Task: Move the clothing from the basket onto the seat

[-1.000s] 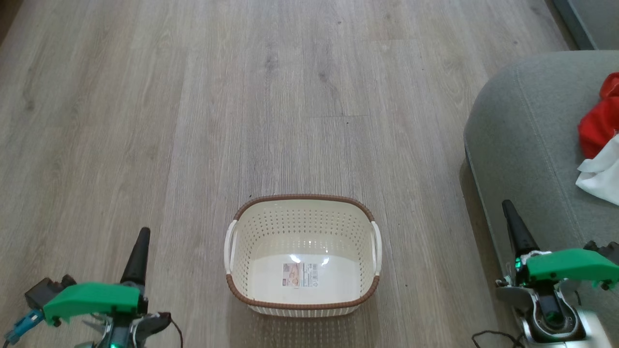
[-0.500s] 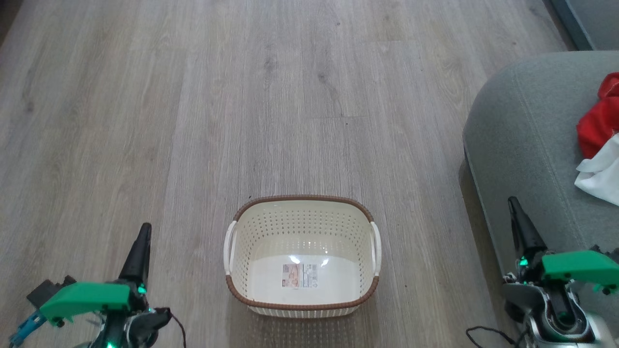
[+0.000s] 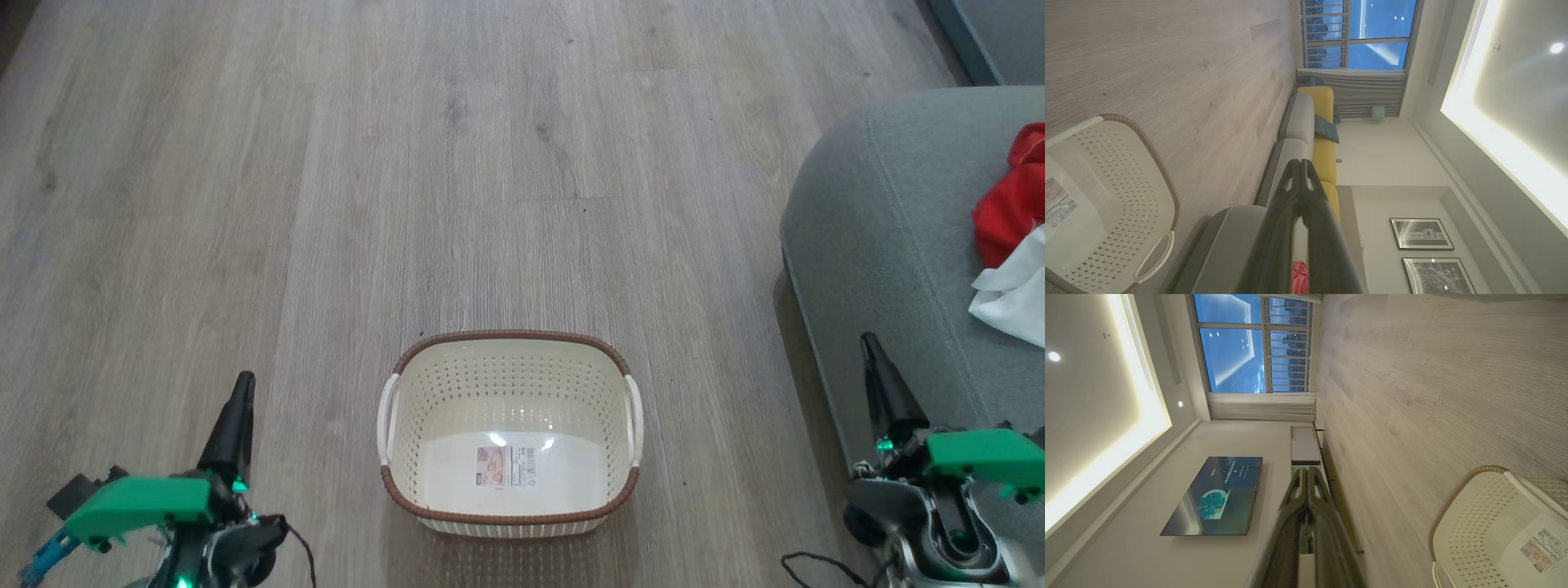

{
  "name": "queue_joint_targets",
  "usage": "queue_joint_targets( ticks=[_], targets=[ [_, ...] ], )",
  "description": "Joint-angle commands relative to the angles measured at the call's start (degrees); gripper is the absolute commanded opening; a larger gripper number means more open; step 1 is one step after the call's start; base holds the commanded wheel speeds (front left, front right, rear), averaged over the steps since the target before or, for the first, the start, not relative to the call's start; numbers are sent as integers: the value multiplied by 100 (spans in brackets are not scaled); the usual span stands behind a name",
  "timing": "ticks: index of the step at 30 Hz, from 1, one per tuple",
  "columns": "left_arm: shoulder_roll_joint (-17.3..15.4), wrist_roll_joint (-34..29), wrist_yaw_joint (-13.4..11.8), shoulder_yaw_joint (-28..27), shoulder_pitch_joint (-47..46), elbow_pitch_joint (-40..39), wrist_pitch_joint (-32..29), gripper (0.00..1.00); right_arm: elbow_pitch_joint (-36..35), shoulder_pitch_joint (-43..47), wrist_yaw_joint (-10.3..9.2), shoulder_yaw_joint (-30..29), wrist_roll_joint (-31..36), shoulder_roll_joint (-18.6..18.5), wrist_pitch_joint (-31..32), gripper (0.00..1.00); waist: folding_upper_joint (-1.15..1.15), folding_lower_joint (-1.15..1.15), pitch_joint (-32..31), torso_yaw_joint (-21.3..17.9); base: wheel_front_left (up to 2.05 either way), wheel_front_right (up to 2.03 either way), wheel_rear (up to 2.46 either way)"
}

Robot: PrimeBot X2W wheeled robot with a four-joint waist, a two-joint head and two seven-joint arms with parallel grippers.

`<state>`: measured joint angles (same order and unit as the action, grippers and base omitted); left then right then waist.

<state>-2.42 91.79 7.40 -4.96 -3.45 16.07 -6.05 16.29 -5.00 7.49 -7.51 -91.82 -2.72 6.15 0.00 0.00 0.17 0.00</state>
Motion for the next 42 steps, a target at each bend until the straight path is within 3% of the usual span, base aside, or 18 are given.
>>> queue_joint_targets(
  ticks=[1, 42],
  targets=[
    [-46, 37, 9, -158, -275, -200, -45, 0, -226, -118, 0, 97, -33, -16, 35, 0, 0, 0, 0, 0, 0, 0, 0],
    [-45, 38, 9, -156, -275, -201, -44, 0, -226, -118, 0, 98, -34, -16, 34, 0, 0, 0, 0, 0, 0, 0, 0]
  ],
)
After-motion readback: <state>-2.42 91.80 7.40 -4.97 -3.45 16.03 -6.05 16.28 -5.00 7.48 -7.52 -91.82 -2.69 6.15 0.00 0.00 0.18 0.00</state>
